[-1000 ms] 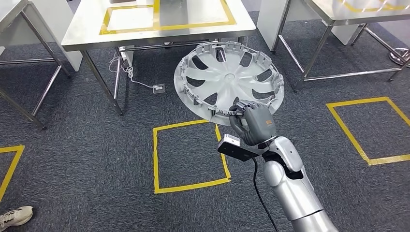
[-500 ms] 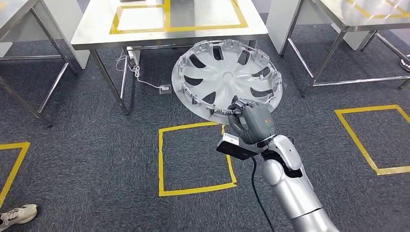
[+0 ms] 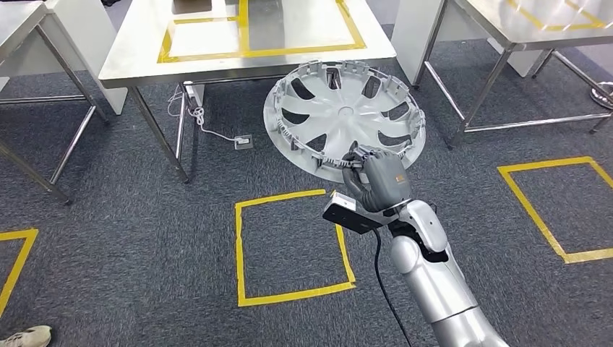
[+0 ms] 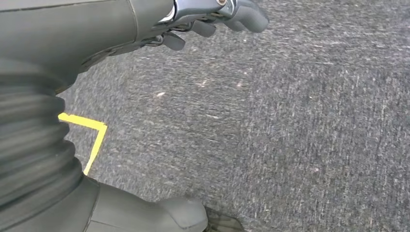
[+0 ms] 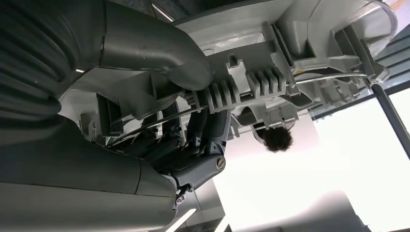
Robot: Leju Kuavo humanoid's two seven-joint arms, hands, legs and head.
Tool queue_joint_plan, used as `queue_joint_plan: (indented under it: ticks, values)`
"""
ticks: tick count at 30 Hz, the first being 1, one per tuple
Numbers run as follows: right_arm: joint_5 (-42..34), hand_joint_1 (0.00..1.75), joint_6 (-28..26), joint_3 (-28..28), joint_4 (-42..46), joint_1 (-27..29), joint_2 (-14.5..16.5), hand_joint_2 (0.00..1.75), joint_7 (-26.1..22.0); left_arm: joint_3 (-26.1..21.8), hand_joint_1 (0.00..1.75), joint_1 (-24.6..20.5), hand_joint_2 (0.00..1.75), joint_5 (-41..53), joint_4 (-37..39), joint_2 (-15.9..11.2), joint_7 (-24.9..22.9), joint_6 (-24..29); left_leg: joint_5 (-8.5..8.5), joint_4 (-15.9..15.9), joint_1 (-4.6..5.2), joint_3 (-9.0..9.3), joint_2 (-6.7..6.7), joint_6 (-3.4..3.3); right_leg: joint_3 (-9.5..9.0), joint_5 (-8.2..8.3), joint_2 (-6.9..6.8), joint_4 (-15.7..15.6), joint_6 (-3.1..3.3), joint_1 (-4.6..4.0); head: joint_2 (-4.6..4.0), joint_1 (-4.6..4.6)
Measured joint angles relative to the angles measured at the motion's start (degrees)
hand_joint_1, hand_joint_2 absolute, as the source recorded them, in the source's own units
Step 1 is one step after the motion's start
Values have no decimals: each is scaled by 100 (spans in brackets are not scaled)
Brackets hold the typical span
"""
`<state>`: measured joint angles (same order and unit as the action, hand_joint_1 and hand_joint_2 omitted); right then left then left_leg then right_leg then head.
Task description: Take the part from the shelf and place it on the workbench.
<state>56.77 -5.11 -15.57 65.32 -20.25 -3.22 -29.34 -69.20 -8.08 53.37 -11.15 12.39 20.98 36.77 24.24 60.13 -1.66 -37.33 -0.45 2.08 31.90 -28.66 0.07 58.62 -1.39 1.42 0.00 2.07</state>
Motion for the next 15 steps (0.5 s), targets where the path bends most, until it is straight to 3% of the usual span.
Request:
queue_joint_plan:
  ticks: [3, 4, 5, 7, 9, 10, 11, 13, 15]
  values:
    - [2, 175, -9, 32, 1, 7, 5, 175, 14, 0, 0, 3, 175, -4, -3, -3, -20, 2, 55, 3, 16, 20, -25, -189, -23, -49, 6, -10, -72, 17, 0, 4]
    - [3, 175, -8, 43, 1, 5, 10, 175, 24, 0, 0, 3, 175, -10, -4, -3, -23, 3, 72, -2, 18, 40, -32, -237, 29, -124, 2, 118, -89, 25, 0, 8]
    - [4, 175, -8, 51, 1, -1, 18, 175, 30, 0, 0, 2, 175, -20, -6, -4, -21, 4, 88, -6, 21, 62, -37, -274, 156, -240, -1, 370, -97, 24, 0, 14]
    - [-4, 175, -7, 65, -4, -11, 34, 175, 30, 0, 0, 4, 175, -51, -7, -4, -14, 5, 125, -6, 48, 93, -42, -327, 624, -539, -4, 1201, -85, 3, 0, 21]
    - [-29, 175, -4, 89, -27, -10, 45, 175, 30, 0, 0, 14, 175, -74, -7, -4, -4, 9, 167, -4, 83, 138, -55, -357, 1033, -617, -3, 1780, -49, -28, 0, 23]
    - [-43, 175, 0, 105, -44, -8, 49, 175, 34, 0, 0, 18, 175, -77, -7, -4, 1, 13, 192, -3, 100, 173, -68, -364, 1082, -481, -2, 1744, -14, -46, 0, 24]
    - [-59, 175, 4, 127, -60, -6, 52, 175, 39, 0, 0, 20, 175, -77, -7, -4, 5, 16, 218, -4, 115, 216, -82, -366, 1008, -246, -1, 1467, 33, -68, 0, 26]
    - [-93, 175, 10, 176, -76, -6, 56, 175, 44, 0, 0, 23, 175, -72, -4, 2, 6, 21, 272, -9, 137, 291, -103, -356, 681, 230, 0, 628, 163, -133, 0, 27]
    - [-118, 175, 10, 208, -77, -7, 65, 175, 40, 0, 0, 27, 175, -67, -2, 7, 8, 22, 311, -15, 139, 309, -110, -309, 466, 384, -8, 123, 236, -199, 0, 25]
